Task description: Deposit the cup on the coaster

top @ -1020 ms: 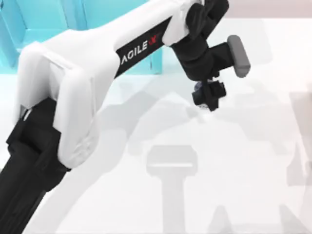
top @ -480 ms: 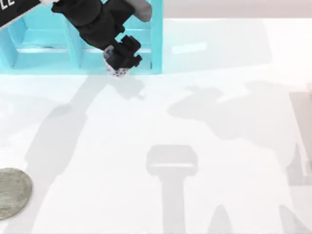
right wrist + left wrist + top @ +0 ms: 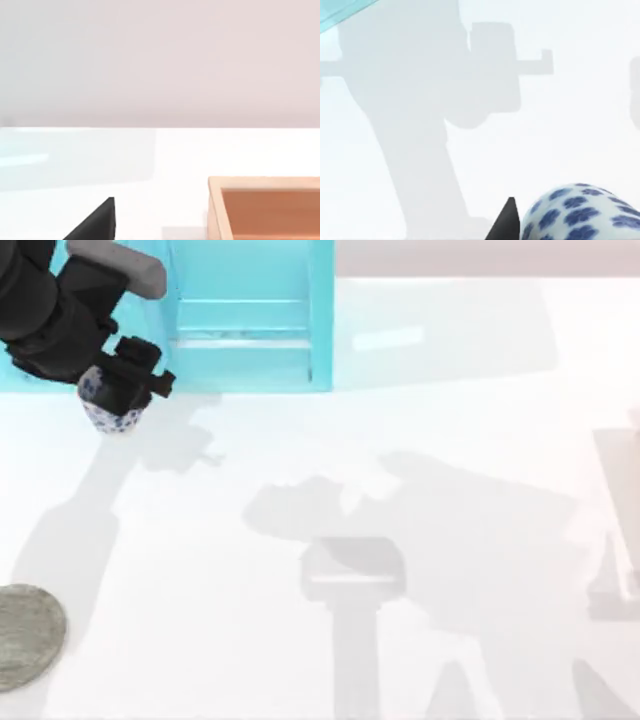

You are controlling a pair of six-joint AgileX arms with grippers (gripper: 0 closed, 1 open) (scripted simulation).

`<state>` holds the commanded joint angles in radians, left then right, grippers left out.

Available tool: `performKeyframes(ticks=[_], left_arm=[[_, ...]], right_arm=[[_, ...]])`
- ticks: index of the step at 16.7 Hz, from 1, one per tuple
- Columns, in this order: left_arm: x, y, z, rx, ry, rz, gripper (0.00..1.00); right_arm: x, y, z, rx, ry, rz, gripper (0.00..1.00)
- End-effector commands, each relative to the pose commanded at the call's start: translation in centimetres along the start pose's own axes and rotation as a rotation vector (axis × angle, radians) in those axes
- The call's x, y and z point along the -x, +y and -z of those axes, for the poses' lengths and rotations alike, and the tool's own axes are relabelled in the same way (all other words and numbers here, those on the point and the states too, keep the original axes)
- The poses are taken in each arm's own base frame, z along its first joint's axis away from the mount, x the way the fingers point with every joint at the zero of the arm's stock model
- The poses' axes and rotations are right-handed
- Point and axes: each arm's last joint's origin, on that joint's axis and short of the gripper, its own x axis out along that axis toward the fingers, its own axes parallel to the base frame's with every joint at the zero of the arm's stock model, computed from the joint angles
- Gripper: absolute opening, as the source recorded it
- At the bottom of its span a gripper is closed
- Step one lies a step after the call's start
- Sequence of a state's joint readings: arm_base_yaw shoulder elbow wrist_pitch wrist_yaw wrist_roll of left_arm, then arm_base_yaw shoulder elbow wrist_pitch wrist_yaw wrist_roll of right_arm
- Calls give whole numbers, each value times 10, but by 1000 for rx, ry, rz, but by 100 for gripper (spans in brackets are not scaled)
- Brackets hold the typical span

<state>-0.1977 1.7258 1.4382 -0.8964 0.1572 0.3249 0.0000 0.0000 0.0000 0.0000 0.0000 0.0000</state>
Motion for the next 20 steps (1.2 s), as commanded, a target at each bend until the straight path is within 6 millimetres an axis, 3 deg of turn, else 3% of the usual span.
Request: performKeyframes(ticks=[6,10,12,18,20], left_arm=[[14,4,113,280,57,-122,0],[14,3,163,457,75,-179,0],[13,2,172,495,81,-187,0],[11,2,172,490,87,-183,0],[1,3,175,493,101,-178,0]], right_arm=[[0,0,0,0,0,0,100],[0,0,0,0,0,0,100],[0,0,0,0,0,0,100],[0,0,0,0,0,0,100],[0,0,0,0,0,0,100]])
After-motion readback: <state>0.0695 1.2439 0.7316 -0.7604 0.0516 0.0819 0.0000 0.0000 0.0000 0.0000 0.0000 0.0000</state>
